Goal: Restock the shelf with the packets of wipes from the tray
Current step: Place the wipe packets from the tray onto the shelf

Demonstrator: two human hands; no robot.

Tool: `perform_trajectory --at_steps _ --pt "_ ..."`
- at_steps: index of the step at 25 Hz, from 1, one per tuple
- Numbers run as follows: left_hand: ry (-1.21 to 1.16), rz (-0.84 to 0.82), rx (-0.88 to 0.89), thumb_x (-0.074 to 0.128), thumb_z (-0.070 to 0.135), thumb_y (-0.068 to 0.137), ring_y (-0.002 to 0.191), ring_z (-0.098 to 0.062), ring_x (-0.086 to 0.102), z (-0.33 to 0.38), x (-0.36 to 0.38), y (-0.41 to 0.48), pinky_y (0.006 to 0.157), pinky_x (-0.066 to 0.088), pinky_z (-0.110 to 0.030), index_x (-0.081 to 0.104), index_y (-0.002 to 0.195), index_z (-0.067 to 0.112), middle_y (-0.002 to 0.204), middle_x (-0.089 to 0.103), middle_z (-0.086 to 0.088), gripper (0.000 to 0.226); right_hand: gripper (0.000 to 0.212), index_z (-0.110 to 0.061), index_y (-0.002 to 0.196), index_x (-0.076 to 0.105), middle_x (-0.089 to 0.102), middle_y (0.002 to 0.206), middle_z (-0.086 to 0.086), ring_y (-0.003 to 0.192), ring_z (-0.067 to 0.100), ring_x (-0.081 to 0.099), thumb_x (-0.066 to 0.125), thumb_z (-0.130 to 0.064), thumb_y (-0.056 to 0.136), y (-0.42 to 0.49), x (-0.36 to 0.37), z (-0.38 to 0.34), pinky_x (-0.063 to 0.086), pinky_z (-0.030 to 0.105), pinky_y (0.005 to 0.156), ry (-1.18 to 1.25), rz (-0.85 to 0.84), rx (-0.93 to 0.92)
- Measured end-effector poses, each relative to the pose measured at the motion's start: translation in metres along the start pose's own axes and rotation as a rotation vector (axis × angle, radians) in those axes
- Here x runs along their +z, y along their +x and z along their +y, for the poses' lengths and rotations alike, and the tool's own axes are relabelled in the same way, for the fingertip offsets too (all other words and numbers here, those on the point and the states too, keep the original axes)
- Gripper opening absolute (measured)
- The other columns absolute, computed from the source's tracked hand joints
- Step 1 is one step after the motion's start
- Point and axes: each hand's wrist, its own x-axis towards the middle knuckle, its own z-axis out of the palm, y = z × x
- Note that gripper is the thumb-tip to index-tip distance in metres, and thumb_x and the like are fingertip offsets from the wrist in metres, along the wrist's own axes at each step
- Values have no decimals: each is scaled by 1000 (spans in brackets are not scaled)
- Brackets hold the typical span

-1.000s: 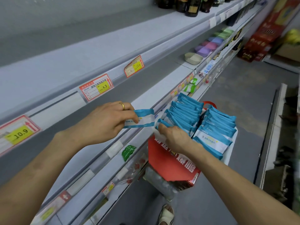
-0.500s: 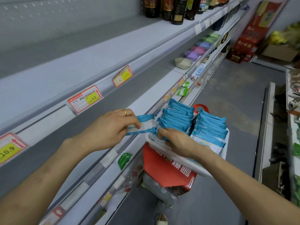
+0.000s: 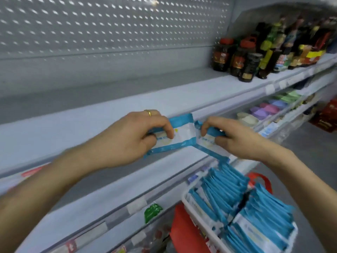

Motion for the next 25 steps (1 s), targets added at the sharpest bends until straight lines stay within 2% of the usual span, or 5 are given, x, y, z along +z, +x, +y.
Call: perform_trajectory --at_steps 7,11,15,21,25 --pt "302 133 -298 57 1 86 90 -7 54 -45 -134 -69 80 39 -11 69 106 34 108 65 9 40 49 -37 104 59 61 103 -22 88 6 55 53 9 87 130 -25 -90 45 31 74 38 -19 -313" --pt "392 116 -566 57 -3 88 100 -16 58 -104 -200 -137 90 49 -36 67 104 41 117 63 11 48 51 -40 103 55 53 114 -14 96 6 52 48 8 90 202 15 -153 45 34 76 -10 -52 -463" --pt "438 107 -725 55 0 92 100 -15 54 -169 -242 -181 83 41 -30 67 101 44 116 58 12 46 52 -41 105 52 49 115 -7 101 21 53 42 7 89 264 55 -206 51 40 78 -133 -84 -514" --pt "396 131 -731 48 -7 85 101 -18 56 -260 -277 -211 76 41 -27 70 94 40 111 60 9 52 51 -40 103 51 47 108 -11 94 16 53 40 7 90 327 87 -260 46 31 63 -195 -73 -429" --pt "340 118 -663 49 -11 84 108 -15 54 -309 -274 -200 89 44 -31 71 93 34 116 58 10 51 47 -42 106 48 44 107 -16 100 16 50 45 2 92 331 100 -266 45 30 69 -310 -55 -421"
